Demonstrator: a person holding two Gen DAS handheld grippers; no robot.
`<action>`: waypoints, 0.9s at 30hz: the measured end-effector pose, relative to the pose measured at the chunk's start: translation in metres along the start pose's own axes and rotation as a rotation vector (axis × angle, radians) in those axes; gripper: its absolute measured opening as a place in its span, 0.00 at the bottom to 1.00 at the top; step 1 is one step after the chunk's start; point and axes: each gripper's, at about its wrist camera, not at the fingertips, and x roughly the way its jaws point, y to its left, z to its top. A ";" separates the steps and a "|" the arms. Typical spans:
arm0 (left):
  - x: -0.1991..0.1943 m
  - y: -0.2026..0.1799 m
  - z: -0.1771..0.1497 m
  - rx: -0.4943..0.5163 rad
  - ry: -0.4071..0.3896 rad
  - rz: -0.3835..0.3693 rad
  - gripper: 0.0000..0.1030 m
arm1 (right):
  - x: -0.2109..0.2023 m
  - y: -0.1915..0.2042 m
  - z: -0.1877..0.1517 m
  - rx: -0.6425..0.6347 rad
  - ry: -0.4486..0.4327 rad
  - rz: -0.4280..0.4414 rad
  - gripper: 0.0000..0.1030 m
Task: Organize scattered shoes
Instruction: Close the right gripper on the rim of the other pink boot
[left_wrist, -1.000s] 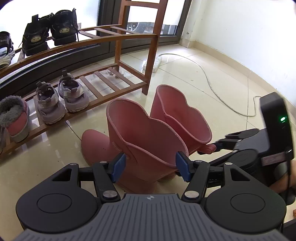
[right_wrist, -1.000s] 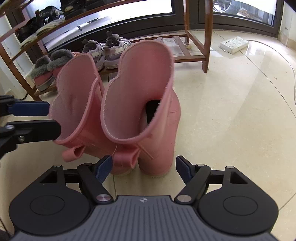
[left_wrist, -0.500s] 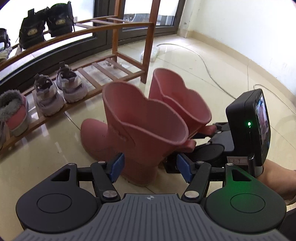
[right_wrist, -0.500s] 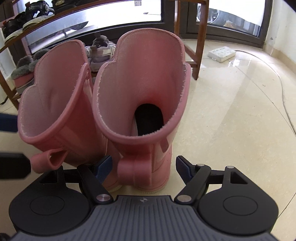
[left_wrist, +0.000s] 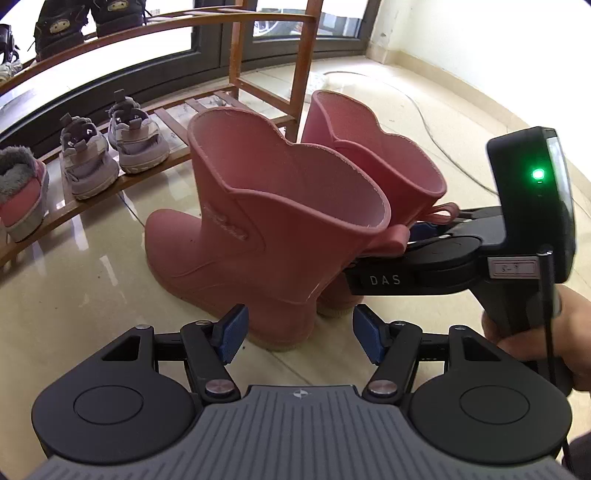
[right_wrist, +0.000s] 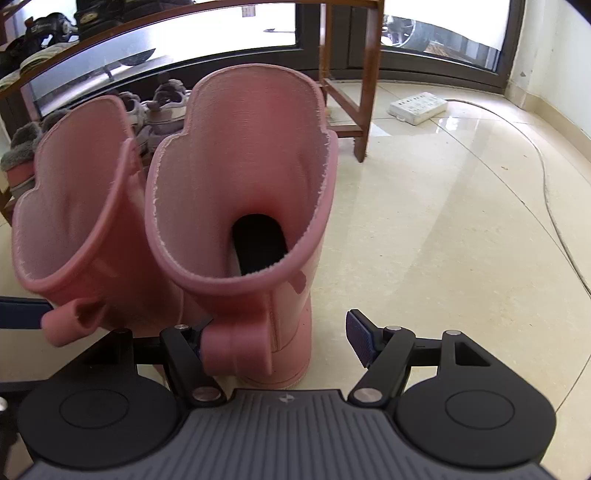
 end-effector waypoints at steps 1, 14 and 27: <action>0.002 -0.001 0.000 -0.004 -0.001 0.008 0.63 | 0.000 -0.003 0.000 0.004 0.000 -0.007 0.73; 0.036 -0.015 0.004 -0.060 -0.016 0.128 0.63 | -0.001 -0.025 -0.002 0.032 0.014 -0.035 0.73; 0.016 0.015 -0.006 -0.090 0.001 0.190 0.65 | 0.000 -0.018 0.004 0.018 0.002 -0.025 0.73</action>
